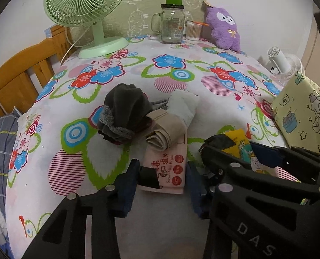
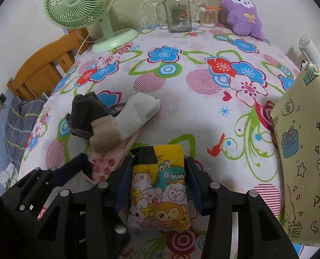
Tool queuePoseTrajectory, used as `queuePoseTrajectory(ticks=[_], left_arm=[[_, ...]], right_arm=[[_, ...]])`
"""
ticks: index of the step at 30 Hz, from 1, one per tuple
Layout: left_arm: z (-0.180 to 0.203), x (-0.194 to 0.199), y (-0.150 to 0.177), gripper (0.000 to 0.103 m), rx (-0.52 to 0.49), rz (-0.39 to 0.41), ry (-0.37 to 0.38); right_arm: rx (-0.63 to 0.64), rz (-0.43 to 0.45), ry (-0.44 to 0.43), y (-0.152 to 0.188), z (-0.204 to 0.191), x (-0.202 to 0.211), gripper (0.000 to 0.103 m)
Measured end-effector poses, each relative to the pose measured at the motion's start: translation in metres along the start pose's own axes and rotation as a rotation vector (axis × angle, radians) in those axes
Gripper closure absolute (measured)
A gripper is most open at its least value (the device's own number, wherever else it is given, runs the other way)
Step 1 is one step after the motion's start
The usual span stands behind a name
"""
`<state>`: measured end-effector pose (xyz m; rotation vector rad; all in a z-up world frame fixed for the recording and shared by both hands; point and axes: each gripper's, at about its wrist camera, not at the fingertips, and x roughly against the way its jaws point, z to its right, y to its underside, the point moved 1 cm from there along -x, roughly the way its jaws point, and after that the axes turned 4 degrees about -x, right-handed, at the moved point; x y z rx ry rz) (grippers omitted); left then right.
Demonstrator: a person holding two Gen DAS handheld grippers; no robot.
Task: Organize soft objects
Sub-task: 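Grasp the yellow cartoon tissue pack with the right tool, then grasp the pink wet-wipes pack with the left tool while the right tool holds the yellow pack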
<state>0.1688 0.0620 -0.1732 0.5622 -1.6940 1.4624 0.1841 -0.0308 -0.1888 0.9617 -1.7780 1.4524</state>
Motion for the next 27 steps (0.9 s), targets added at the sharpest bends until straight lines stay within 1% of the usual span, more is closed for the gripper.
queuePoseTrajectory(ticks=[2,7,11,27], left_arm=[[0.000,0.000,0.000,0.062,0.010,-0.002,-0.003],[0.004,0.004,0.002,0.063,0.026,-0.010,0.007],[0.008,0.012,0.004,0.063,0.037,-0.001,0.002],[0.030,0.070,0.005,0.063,0.051,0.097,-0.028]], right_arm=[[0.000,-0.001,0.003,0.001,0.001,0.002,0.052],[0.002,-0.002,-0.001,0.004,0.002,0.007,0.053],[0.006,0.008,-0.006,0.007,0.004,0.014,0.053],[0.022,0.117,-0.051,0.014,0.009,0.072,0.053]])
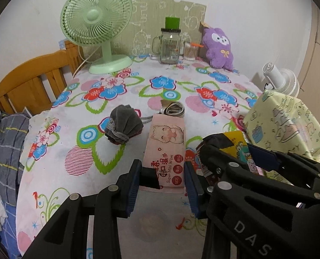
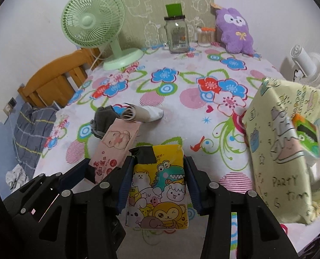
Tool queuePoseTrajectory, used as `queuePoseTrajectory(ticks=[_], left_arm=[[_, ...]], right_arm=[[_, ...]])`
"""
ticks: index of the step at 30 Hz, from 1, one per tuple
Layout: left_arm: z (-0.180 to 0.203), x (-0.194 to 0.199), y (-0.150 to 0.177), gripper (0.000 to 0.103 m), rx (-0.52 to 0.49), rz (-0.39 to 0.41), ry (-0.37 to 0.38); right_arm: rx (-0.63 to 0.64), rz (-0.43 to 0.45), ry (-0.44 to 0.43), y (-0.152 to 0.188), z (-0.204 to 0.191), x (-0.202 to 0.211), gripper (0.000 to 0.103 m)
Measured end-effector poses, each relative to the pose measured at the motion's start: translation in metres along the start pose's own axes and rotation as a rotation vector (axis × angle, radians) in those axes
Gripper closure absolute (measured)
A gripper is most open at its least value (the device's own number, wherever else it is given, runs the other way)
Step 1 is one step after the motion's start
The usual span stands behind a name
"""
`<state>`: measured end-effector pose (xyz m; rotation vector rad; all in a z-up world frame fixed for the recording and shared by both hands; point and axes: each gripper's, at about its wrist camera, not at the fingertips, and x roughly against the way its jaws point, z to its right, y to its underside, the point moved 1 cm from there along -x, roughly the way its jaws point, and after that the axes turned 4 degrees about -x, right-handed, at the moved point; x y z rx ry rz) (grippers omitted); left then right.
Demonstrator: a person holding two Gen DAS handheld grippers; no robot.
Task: Organize soft objects
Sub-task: 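Grasp the pink wet-wipes pack with the left tool while the right tool holds the yellow pack, then carry the pink wipes and yellow pack over the patterned box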
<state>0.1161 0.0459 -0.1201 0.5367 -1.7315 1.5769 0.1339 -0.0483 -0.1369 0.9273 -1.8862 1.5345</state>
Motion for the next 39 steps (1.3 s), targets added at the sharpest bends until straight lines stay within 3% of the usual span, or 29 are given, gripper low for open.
queuePoseTrajectory(ticks=[21,39], left_arm=[[0.025,0.065,-0.013,0.063,0.004,0.132,-0.015],[0.057,0.090,-0.031,0.063,-0.011,0.213,-0.005]], right_arm=[[0.044,0.137,-0.030,-0.008,0.003,0.076,0.053],[0.058,0.233,-0.018,-0.020,0.024,0.119,0.053]])
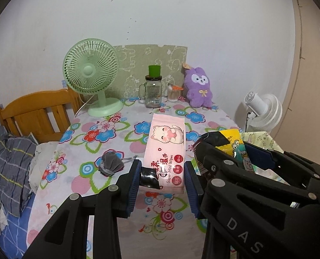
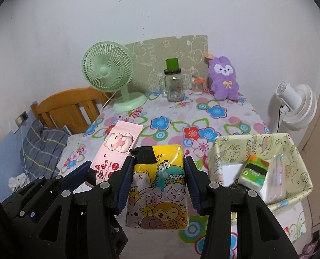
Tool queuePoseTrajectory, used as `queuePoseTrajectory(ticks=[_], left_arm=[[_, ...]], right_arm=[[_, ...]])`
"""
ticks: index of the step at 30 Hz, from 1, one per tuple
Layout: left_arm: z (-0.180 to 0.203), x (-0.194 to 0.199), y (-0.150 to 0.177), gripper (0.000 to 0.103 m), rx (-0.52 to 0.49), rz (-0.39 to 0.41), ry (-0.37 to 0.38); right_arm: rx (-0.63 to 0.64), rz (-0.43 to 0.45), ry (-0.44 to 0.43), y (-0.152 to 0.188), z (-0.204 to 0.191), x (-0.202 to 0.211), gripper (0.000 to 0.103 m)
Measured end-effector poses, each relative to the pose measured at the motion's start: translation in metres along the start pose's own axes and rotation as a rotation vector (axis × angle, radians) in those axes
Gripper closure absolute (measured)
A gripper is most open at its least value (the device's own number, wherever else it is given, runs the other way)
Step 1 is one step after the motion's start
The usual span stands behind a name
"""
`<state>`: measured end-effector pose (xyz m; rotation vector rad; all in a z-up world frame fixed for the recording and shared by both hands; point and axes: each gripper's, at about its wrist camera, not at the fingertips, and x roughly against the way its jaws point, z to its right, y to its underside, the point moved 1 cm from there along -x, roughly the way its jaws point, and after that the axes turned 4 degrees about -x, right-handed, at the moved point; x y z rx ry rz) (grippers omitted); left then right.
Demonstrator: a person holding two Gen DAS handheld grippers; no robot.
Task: Organize soft objects
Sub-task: 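Carry the pink wipes and yellow pack over the patterned box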
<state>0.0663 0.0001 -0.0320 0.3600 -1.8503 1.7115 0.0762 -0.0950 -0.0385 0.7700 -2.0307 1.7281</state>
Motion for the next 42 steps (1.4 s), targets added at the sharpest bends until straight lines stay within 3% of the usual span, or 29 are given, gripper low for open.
queuePoseTrajectory(ticks=[22,42], left_arm=[[0.053,-0.012,-0.018,0.063,-0.044,0.028,0.026],[0.102,-0.046,-0.026,0.063,-0.088,-0.007,0.104]], right_arm=[[0.000,0.046,0.050,-0.016,0.055,0.015,0.053],[-0.037,0.032,0.130,-0.020,0.111,0.003,0.053]])
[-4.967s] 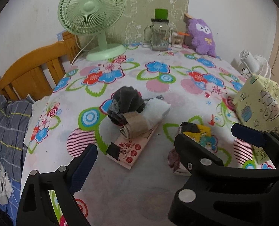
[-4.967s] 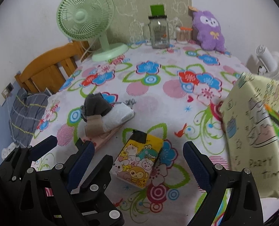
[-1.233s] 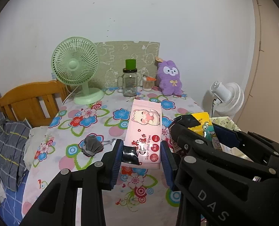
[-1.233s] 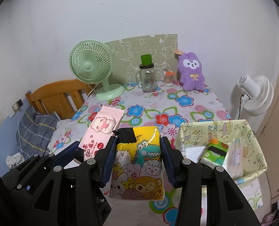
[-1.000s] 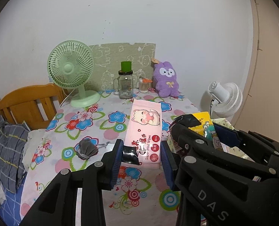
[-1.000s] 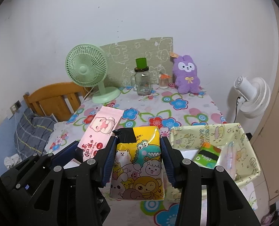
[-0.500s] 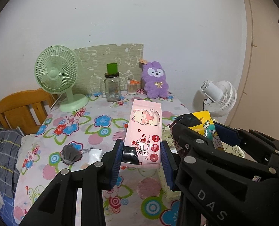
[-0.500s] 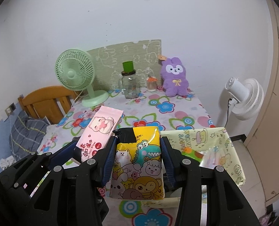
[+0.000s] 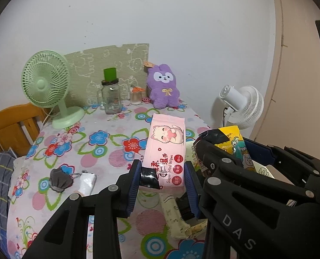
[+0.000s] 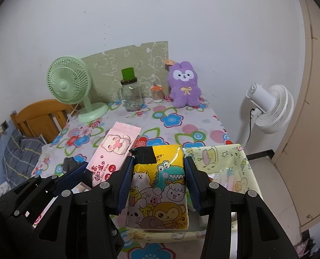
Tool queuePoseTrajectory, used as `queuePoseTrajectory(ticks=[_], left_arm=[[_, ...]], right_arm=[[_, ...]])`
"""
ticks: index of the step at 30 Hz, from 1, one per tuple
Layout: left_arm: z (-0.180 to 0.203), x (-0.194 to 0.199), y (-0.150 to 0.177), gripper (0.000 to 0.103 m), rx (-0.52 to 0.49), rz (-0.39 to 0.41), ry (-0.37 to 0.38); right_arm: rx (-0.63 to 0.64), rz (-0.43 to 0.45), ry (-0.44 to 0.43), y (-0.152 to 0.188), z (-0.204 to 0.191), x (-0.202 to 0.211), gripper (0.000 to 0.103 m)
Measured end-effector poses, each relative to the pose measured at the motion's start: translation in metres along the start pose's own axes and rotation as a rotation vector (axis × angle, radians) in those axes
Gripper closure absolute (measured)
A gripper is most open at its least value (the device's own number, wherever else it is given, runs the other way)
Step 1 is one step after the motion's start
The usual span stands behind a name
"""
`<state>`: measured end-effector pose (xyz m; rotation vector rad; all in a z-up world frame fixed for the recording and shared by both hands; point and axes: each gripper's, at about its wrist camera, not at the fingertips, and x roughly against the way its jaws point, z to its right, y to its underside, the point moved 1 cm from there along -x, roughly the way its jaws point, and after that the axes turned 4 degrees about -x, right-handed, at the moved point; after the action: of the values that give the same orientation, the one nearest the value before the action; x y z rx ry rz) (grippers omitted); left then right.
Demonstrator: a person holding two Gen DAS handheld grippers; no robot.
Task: Organize soft objects
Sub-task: 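Carry the pink wipes and yellow pack over the patterned box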
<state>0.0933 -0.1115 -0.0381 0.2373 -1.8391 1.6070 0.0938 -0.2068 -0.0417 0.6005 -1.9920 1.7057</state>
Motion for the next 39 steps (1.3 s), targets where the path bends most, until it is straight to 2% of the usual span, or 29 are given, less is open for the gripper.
queuePoseTrajectory(ticks=[31,34,36,39], left_arm=[[0.049,-0.067,0.011,0.062,-0.053,-0.148,0.087],[0.051,-0.070,0.012,0.059,-0.063,-0.161,0.083],[0.052,-0.070,0.012,0.042,-0.067,-0.164,0.074],[0.051,-0.072,0.011,0.036,-0.064,-0.164,0.064]], right_arm=[[-0.094,-0.124,0.083,0.020,0.070,-0.049,0.053],[-0.098,-0.135,0.082,0.023,0.072,-0.053,0.053],[-0.103,-0.140,0.079,0.023,0.074,-0.054,0.053],[-0.105,-0.139,0.076,0.023,0.074,-0.056,0.053]])
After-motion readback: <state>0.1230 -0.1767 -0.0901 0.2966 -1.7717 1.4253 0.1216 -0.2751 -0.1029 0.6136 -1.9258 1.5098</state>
